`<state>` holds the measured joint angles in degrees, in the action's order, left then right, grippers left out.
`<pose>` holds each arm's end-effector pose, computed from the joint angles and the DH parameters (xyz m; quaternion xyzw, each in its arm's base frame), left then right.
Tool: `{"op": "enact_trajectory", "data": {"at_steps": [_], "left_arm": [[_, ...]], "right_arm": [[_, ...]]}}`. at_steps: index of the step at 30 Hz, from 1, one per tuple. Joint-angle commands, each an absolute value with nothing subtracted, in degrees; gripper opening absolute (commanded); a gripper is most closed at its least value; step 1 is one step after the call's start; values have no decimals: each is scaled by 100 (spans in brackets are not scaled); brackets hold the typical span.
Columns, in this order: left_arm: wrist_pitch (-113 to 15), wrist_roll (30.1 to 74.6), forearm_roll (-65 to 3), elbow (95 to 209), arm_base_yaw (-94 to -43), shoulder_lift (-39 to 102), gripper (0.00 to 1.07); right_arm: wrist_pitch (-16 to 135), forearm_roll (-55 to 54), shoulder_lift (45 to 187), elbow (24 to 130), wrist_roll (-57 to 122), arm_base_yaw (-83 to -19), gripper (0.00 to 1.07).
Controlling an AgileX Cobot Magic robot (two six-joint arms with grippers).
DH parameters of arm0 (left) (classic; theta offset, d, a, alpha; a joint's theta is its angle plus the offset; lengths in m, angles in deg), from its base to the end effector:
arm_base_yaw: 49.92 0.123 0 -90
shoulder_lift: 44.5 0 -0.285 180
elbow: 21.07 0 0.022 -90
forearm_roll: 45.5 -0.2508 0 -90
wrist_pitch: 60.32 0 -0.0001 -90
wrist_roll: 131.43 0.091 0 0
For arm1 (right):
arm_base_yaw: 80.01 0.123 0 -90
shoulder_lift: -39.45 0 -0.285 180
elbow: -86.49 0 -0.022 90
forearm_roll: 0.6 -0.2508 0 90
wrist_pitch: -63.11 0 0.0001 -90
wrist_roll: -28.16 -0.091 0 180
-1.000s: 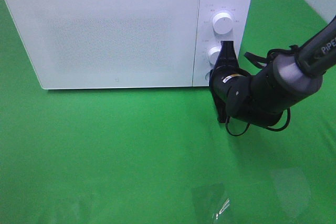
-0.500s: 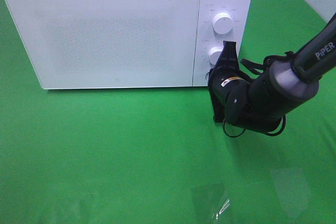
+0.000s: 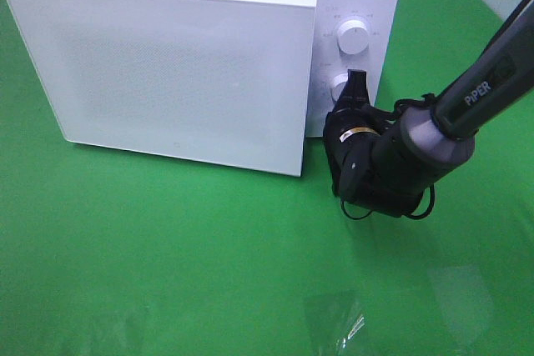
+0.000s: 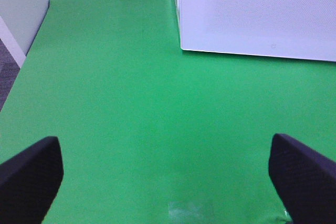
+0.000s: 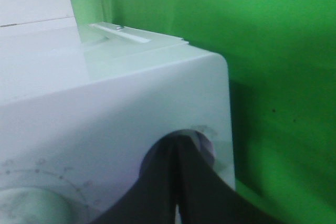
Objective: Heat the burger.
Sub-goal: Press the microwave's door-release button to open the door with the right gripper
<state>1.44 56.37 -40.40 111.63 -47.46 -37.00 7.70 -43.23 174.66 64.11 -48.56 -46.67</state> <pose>-0.0088 -0.0075 0.2822 0.0423 0.8487 0.0027 0.5271 0.3527 0.1714 0.0735 0.5918 0.5448 0.4203 0.4200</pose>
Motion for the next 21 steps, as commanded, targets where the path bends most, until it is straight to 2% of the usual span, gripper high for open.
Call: {"op": "enact_trajectory", "data": {"at_steps": [1,21], "left_arm": [[104,5637,-4052,11140,-4774,-3803,100],[104,5637,-4052,11140,-4774,-3803,100]], "right_arm": [[-1144,-3928,17403,6984,-4759,-4942,0],[-737,-3899,17392,6978,-4667,-4930,0]]}}
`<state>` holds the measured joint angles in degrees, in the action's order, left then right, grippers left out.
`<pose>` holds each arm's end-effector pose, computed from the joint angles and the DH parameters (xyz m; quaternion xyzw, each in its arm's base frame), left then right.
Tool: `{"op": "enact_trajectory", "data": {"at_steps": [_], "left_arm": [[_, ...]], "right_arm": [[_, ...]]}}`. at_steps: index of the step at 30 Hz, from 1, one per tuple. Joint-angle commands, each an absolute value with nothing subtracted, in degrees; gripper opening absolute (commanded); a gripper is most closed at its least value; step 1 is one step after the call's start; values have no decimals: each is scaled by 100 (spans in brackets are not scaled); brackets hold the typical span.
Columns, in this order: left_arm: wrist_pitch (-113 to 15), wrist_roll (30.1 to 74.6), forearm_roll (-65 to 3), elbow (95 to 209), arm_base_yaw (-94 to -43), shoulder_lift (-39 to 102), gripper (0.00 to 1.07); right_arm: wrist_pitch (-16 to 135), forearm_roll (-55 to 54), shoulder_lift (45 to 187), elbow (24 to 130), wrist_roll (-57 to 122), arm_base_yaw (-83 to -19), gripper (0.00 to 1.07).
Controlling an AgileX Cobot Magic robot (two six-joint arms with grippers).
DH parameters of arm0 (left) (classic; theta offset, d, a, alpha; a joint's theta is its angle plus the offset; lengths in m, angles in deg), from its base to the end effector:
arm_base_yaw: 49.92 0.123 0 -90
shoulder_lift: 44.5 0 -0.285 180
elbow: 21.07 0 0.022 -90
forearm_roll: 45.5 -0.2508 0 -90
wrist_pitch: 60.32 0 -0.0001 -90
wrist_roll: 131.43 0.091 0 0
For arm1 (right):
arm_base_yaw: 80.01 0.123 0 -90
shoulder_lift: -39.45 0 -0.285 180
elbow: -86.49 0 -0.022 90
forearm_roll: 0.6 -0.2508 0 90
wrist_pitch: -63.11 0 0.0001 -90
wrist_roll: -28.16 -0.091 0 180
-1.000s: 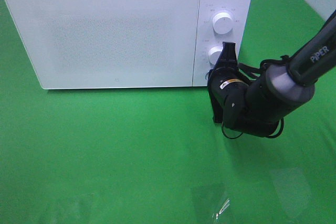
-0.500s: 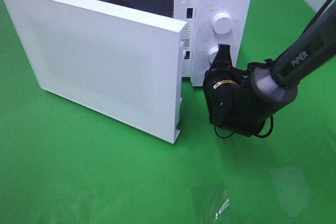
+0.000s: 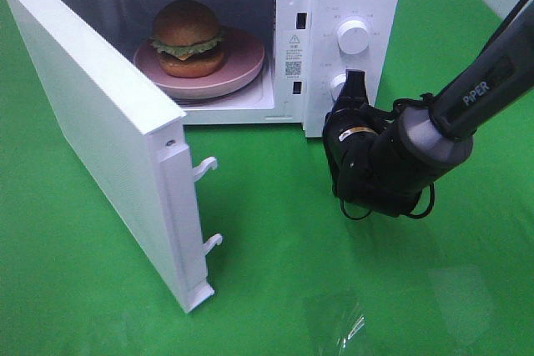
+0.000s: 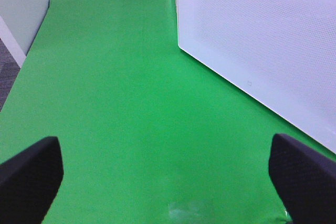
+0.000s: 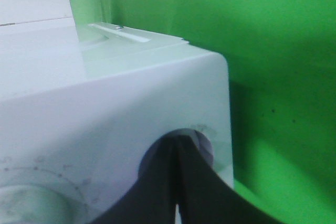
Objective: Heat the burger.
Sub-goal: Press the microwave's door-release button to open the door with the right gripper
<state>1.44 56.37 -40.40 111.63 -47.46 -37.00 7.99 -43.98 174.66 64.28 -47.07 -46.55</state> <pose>-0.0088 -0.0075 0.2822 0.0423 0.8487 0.0027 0.5271 0.3527 0.1717 0.0733 0.5894 0.5496 0.4132 0.4239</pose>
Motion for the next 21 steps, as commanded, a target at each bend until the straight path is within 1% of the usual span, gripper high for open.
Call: {"op": "enact_trajectory", "data": {"at_steps": [1,9,17,21], "left_arm": [[104,5637,-4052,11140,-4774,-3803,100],[104,5637,-4052,11140,-4774,-3803,100],[104,5637,-4052,11140,-4774,-3803,100],[104,5637,-4052,11140,-4774,-3803,100]], "right_arm": [[-542,-3865,17392,6978,-4690,-4919,0],[-198,-3859,17363,6892,-4851,-4776,0],[-44,-3876,17128,6388,-4845,-4627,0],[329,-3767,16864,5952,-4839,-4455,0]]}}
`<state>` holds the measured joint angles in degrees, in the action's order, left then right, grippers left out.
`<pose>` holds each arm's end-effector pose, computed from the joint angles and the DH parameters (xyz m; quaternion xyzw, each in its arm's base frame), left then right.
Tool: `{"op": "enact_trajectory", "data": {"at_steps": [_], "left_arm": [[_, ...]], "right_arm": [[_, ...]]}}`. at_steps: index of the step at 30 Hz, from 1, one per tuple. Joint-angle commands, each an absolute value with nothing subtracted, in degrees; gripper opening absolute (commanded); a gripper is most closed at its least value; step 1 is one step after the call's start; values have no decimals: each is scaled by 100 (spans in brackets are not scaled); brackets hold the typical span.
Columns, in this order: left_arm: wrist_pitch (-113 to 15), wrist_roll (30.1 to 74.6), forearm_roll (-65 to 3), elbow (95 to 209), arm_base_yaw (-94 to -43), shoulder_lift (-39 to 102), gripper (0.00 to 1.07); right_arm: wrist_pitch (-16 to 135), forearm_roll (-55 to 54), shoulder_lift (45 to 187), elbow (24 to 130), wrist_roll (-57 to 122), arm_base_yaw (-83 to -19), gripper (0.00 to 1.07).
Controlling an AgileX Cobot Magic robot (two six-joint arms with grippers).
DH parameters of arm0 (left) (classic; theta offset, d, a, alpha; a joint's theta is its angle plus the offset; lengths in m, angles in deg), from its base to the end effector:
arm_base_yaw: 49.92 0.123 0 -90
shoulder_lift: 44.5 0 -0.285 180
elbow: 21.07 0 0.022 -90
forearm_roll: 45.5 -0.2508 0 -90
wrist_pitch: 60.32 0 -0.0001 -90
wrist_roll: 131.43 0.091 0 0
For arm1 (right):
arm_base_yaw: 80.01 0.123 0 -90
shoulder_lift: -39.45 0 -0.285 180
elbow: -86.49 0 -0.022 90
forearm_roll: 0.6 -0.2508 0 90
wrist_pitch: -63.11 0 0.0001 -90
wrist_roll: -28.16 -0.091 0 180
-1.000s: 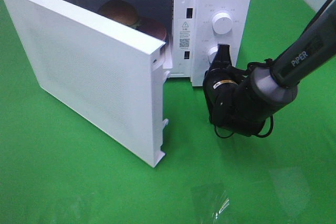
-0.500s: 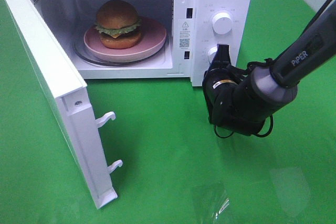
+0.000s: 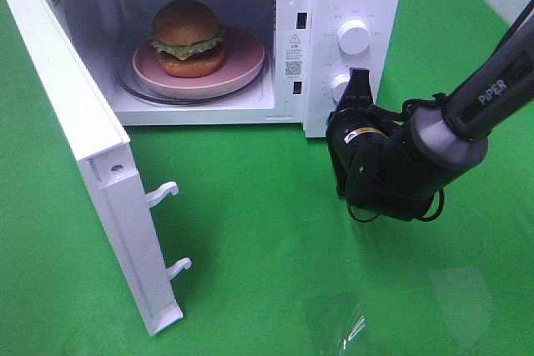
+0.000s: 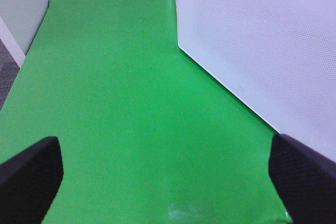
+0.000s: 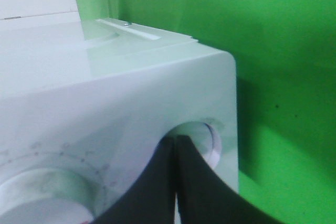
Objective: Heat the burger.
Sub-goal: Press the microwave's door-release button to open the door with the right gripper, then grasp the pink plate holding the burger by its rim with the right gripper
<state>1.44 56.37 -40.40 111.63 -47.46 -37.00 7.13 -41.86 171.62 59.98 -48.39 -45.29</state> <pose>-0.0088 -0.0075 0.2822 0.0423 0.8487 0.0027 0.5271 0.3360 0.1724 0.0817 0.5751 0.5627 0.4232 0.4166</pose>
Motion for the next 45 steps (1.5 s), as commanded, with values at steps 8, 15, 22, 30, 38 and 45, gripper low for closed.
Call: {"op": "enact_trajectory", "data": {"at_steps": [8,15,22,30,38,45], "left_arm": [[104,5637,-4052,11140,-4774,-3803,100],[104,5637,-4052,11140,-4774,-3803,100],[104,5637,-4052,11140,-4774,-3803,100],[104,5637,-4052,11140,-4774,-3803,100],[104,5637,-4052,11140,-4774,-3803,100],[104,5637,-4052,11140,-4774,-3803,100]], "right_arm": [[1234,-3280,16429,5465,-4793,-4455,0],[1985,-3206,15730,4892,-3882,-4455,0],[2558,-3034,15249,4640,-2937,-4455,0],[4196,-2329,14544,4577,-857,-4455,3],[4936,-2169,14257,4577,83,-4455,4],[5749,-2169,13937,4583,1028,-4455,6]]}}
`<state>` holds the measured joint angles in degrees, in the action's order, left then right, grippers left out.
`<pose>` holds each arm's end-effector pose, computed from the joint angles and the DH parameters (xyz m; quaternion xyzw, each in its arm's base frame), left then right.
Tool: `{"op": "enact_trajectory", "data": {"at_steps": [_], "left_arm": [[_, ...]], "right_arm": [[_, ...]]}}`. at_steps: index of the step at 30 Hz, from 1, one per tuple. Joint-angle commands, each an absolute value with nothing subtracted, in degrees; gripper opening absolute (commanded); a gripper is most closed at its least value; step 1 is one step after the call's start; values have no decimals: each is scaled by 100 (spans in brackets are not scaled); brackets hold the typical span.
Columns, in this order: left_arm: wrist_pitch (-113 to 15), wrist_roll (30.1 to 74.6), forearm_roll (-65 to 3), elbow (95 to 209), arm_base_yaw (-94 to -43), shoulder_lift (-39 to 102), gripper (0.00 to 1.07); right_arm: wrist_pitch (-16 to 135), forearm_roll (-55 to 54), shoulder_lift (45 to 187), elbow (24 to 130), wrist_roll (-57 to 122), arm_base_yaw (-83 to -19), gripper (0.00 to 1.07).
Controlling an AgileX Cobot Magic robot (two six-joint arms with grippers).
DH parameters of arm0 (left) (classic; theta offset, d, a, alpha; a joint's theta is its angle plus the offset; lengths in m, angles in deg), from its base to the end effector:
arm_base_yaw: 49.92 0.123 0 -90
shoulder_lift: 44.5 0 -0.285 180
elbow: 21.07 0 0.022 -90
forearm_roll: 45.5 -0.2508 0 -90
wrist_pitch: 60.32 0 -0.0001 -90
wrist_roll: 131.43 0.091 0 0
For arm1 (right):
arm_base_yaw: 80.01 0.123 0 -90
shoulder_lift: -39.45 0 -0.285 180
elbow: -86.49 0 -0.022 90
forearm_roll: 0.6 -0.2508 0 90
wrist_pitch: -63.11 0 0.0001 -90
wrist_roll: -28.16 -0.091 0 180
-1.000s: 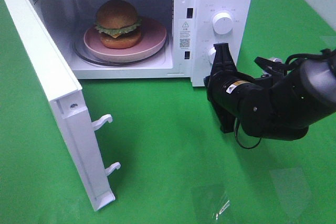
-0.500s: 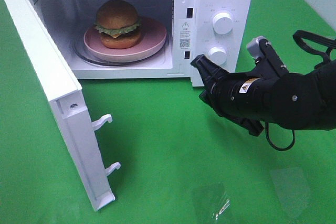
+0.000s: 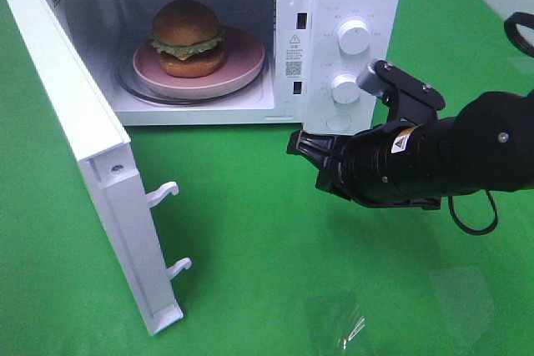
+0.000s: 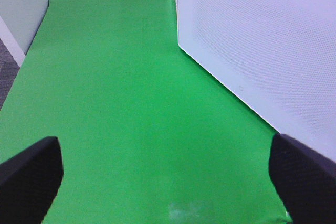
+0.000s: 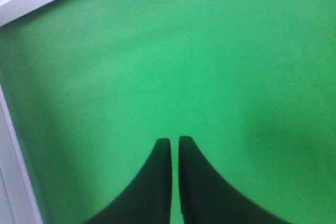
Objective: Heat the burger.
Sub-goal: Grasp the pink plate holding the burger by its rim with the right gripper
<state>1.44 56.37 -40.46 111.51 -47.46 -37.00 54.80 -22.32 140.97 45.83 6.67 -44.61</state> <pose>-0.0086 -0.0074 0.2816 0.0422 0.8493 0.0032 0.5262 0.2415 0.1657 0.1539 0.0714 0.9190 0.2255 0.3155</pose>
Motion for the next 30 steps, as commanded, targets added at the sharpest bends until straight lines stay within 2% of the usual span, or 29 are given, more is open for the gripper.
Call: {"op": "enact_trajectory", "data": {"at_steps": [1,11,23,30], "left_arm": [[104,5637,-4052,11140,-4774,-3803,100],[104,5637,-4052,11140,-4774,-3803,100],[104,5637,-4052,11140,-4774,-3803,100],[104,5637,-4052,11140,-4774,-3803,100]], "right_arm": [[5749,-2169,13937,4583,1028,-4455,6],[7262,-2003,13518,4807,2099,-4461,8],[9817,404,13473,5964,2145,-4461,12],[10505,662,13473,6583,2867,-4461,13]]}}
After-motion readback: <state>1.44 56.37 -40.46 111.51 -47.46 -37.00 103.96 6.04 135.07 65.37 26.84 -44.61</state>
